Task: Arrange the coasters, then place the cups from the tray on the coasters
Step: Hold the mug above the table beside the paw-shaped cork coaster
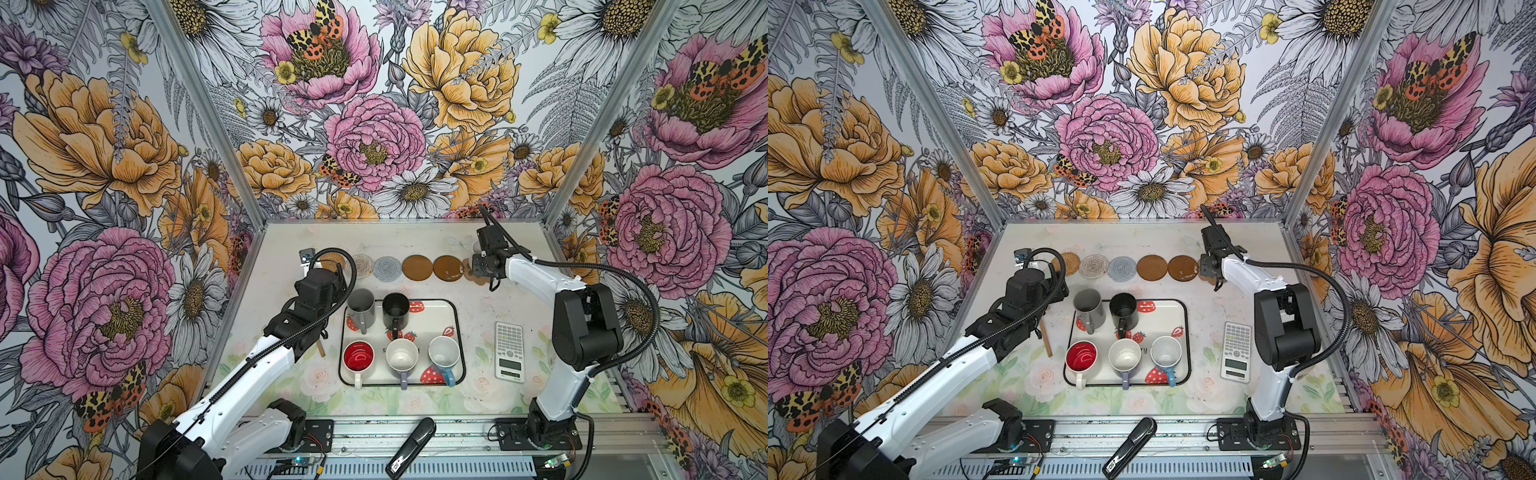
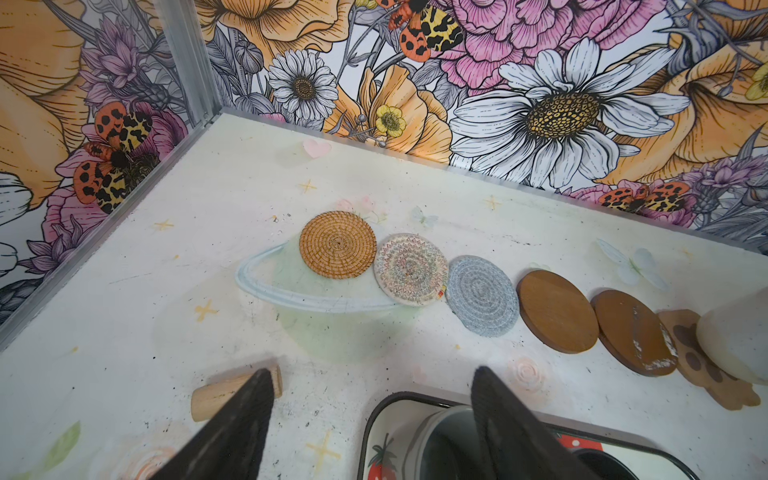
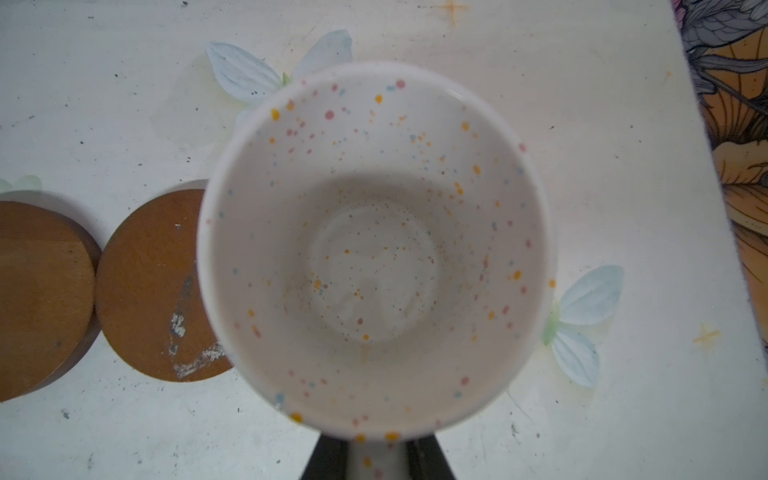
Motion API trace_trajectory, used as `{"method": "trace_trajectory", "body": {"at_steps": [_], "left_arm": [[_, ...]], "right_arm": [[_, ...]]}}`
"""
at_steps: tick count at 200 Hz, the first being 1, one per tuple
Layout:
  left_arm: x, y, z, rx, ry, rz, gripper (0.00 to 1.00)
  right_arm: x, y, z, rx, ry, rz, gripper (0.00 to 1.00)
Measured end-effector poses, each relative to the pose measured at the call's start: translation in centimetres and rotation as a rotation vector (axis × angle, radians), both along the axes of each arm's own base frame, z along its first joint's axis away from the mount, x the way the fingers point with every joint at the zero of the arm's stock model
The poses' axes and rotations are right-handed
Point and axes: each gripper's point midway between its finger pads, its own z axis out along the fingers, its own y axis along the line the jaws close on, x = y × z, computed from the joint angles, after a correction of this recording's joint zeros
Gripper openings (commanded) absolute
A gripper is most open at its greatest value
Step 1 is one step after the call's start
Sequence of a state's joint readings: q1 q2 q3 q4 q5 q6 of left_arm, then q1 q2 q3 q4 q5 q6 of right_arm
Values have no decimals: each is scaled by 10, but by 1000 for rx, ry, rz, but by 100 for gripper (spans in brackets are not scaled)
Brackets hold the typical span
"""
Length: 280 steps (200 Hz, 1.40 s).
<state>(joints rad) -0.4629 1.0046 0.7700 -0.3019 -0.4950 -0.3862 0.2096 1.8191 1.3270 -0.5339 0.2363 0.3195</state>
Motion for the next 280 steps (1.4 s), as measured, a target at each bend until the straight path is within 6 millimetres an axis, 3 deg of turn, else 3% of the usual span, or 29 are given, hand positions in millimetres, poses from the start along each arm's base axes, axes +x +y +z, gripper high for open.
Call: {"method": "trace_trajectory", "body": {"at_steps": [123, 280], "left_arm": [[0, 1, 0, 0, 0, 2, 77], [0, 1, 0, 0, 0, 2, 77]], "right_arm": [[1, -3, -12, 14, 27, -3, 0], [6, 0, -13, 23, 21, 1, 0]]}}
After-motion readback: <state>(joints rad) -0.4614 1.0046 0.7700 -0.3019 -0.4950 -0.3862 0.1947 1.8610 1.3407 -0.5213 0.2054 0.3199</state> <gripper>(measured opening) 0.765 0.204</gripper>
